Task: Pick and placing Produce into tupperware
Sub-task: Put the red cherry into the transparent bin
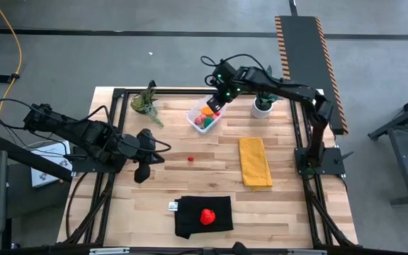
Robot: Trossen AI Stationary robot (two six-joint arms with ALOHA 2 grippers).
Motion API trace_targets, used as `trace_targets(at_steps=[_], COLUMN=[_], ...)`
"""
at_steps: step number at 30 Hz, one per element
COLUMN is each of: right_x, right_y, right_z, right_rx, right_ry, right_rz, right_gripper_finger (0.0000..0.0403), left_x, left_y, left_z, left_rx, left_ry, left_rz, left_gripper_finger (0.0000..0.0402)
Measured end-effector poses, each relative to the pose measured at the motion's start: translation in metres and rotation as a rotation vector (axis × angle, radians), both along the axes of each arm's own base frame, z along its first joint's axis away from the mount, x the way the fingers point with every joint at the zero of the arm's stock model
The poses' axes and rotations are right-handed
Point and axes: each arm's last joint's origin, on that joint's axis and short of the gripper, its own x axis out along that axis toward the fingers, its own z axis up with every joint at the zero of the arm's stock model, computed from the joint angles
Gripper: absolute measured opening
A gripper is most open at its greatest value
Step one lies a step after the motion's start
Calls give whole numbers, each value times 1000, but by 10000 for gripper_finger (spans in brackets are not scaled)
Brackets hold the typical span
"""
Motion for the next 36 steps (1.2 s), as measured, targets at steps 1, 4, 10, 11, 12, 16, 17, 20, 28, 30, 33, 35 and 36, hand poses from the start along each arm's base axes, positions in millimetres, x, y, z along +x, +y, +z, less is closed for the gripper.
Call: trace_targets(at_steps=[1,4,10,11,12,16,17,20,28,30,33,35,36], right_x=[2,7,17,19,20,27,29,32,34,33,32,32,32], right_y=[-1,-6,-11,-11,-11,-8,-7,-3,0,-1,-2,-2,-2], right_z=[-4,-17,-35,-38,-41,-52,-54,-57,-57,-58,-58,-58,-58], right_rx=[6,23,60,66,70,79,78,73,45,50,55,52,46], right_ry=[9,35,32,32,37,57,59,65,80,81,85,87,88], right_rz=[1,-2,17,18,21,35,43,63,71,61,53,58,64], right_gripper_finger=[58,58,58,58,58,58,58,58,58,58,58,58,58], left_x=[0,0,0,0,0,-1,-1,-2,-5,-6,-6,-7,-8], left_y=[0,1,2,2,2,2,2,2,4,4,4,4,4], left_z=[0,0,0,0,0,-1,-1,-3,-5,-6,-6,-7,-8], left_rx=[7,26,49,50,50,53,55,61,92,95,94,87,82], left_ry=[-2,-6,-8,-8,-7,4,9,30,70,75,79,92,104], left_rz=[8,29,44,44,44,43,43,41,47,49,48,42,38], left_gripper_finger=[1,1,1,1,1,1,1,1,1,1,1,1,1])
